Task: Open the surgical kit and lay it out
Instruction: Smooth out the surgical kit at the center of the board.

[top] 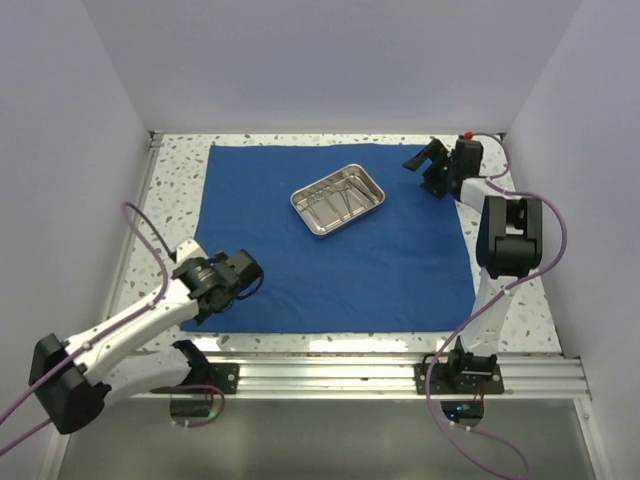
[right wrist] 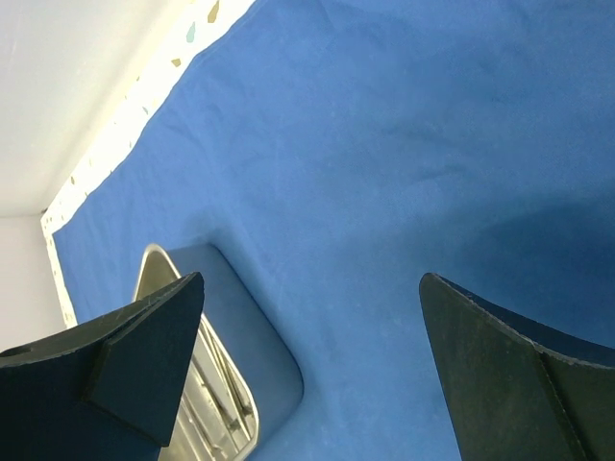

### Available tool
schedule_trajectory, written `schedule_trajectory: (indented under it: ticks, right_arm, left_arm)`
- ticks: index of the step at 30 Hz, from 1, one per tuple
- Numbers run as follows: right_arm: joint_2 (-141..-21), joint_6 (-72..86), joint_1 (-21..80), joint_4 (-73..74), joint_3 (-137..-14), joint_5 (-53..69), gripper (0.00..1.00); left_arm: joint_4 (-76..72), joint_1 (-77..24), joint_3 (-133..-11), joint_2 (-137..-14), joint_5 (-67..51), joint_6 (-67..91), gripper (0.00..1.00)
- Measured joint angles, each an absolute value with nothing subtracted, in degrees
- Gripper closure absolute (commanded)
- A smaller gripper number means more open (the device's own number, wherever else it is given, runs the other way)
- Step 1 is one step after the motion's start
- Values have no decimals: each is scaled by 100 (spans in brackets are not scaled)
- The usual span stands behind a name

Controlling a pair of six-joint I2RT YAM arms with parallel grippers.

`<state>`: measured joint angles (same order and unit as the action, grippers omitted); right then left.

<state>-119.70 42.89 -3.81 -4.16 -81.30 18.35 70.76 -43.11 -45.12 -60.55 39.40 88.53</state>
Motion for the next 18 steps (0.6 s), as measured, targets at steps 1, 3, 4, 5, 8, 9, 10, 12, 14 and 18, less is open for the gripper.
schedule_trajectory:
  ticks: [1, 3, 4, 5, 8, 9, 10, 12, 14, 18]
  right_arm:
    - [-11994, 4311, -384, -416, -8130, 1883, 1]
    - [-12033, 4355, -381, -438, -8130, 1938, 1]
    - [-12051, 4370, -381, -447, -8130, 1962, 1]
    - [-12062, 4386, -381, -445, -8130, 1988, 1]
    - [-12070, 4399, -381, -445, -8130, 2034, 1]
    - [-12070, 4397, -381, -449, -8130, 2040, 1]
    - [-12070, 4394, -381, -451, -8130, 2045, 1]
    - [-12070, 4383, -381, -443, -8130, 2045, 1]
    - [-12070, 4344, -381, -434, -8130, 2036, 6]
    - [-12070, 4237, -384, -349, -8130, 1979, 3]
  left_arm:
    - [7140, -4351, -4521, -5872, 3948, 8949, 0]
    - [7271, -4449, -4589, -5612, 3983, 9105, 1]
    - [7354, -4482, -4683, -5590, 4021, 9126, 0]
    - [7393, -4501, -4829, -5655, 4086, 9102, 1]
    - [7240, -4508, -5417, -6224, 4359, 8796, 0]
    - [7157, -4508, -5572, -6429, 4449, 8663, 0]
    - [6969, -4497, -5747, -6735, 4595, 8412, 1]
    - [6361, -4320, -6031, -7325, 4742, 7723, 5]
    - [5492, -3865, -6173, -7806, 4602, 6840, 9]
    - [3726, -2460, -6473, -8757, 3903, 5203, 6]
